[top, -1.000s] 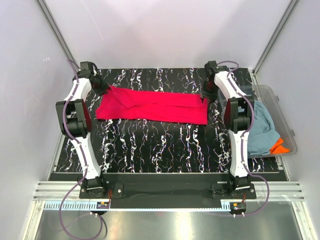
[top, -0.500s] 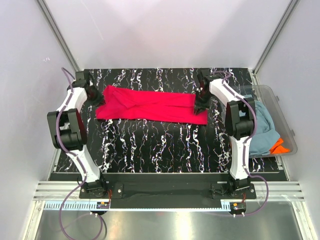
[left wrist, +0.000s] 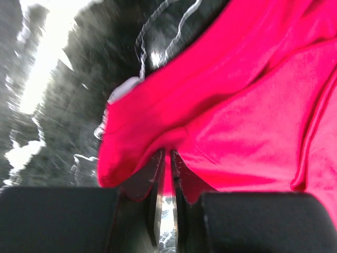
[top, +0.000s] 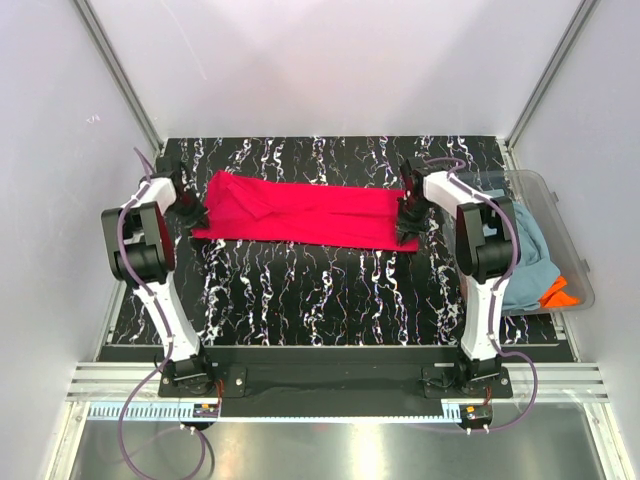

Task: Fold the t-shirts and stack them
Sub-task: Fold the tshirt

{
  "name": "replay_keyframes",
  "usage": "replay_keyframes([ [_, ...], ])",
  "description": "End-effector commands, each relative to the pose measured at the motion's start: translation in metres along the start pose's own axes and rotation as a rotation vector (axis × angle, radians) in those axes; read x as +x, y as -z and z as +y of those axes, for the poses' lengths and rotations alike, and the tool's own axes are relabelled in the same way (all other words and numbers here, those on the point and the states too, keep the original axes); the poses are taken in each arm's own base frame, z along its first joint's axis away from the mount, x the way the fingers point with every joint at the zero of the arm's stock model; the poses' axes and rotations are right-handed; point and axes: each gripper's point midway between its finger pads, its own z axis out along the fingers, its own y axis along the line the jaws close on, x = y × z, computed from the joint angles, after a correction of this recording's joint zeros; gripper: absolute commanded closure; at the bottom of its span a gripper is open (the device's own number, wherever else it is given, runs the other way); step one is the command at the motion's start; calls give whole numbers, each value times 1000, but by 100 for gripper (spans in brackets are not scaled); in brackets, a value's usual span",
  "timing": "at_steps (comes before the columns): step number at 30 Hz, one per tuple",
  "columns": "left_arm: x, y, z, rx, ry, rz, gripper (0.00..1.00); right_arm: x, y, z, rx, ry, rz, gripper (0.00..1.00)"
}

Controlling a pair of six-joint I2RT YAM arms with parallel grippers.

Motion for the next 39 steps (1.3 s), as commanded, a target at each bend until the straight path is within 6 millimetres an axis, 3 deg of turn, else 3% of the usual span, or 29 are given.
replay_keyframes([
  [1,-18,-4,17,-76,-71,-31,84,16,-6,-31,112,38,13,80],
  [5,-38,-1,2,-43,-115,-53,82,42,-3,-27,53,18,46,79],
  [9,-38,6,-10,-28,-110,-79,82,71,1,-20,-1,-12,85,79],
  [10,-30,8,-2,-66,-103,-86,82,82,5,-19,-17,-16,98,79],
  [12,-38,42,-15,-34,-73,-204,77,94,11,-11,-45,-16,99,78],
  [13,-43,55,-7,-84,-54,-266,67,102,21,-5,-82,-16,97,78],
  [14,-33,60,-1,-106,-16,-280,63,107,28,1,-101,-5,91,77],
  [15,-40,94,-11,-68,-6,-371,61,109,36,4,-115,5,77,72],
  [16,-32,100,-10,-60,4,-378,57,106,52,5,-126,21,27,67],
  [18,-29,134,-25,1,31,-452,53,99,69,5,-123,46,-36,60],
  [19,-21,137,-27,5,37,-454,51,92,84,7,-133,66,-84,49],
  [21,-6,141,-43,49,74,-442,44,85,95,8,-137,122,-117,38],
  [23,16,132,-55,100,153,-380,35,72,101,13,-145,178,-139,28],
  [25,35,112,-75,131,161,-289,35,56,99,22,-158,208,-142,24],
  [26,44,104,-87,138,153,-258,35,49,97,25,-154,220,-146,1],
  [28,52,96,-105,149,140,-233,35,27,92,39,-161,273,-172,0],
  [32,53,59,-110,112,222,-177,36,-8,83,56,-118,386,-222,0],
  [34,45,51,-116,111,232,-181,36,-19,74,64,-110,406,-228,0],
  [39,38,13,-115,65,230,-150,36,-21,42,71,-17,490,-204,0],
])
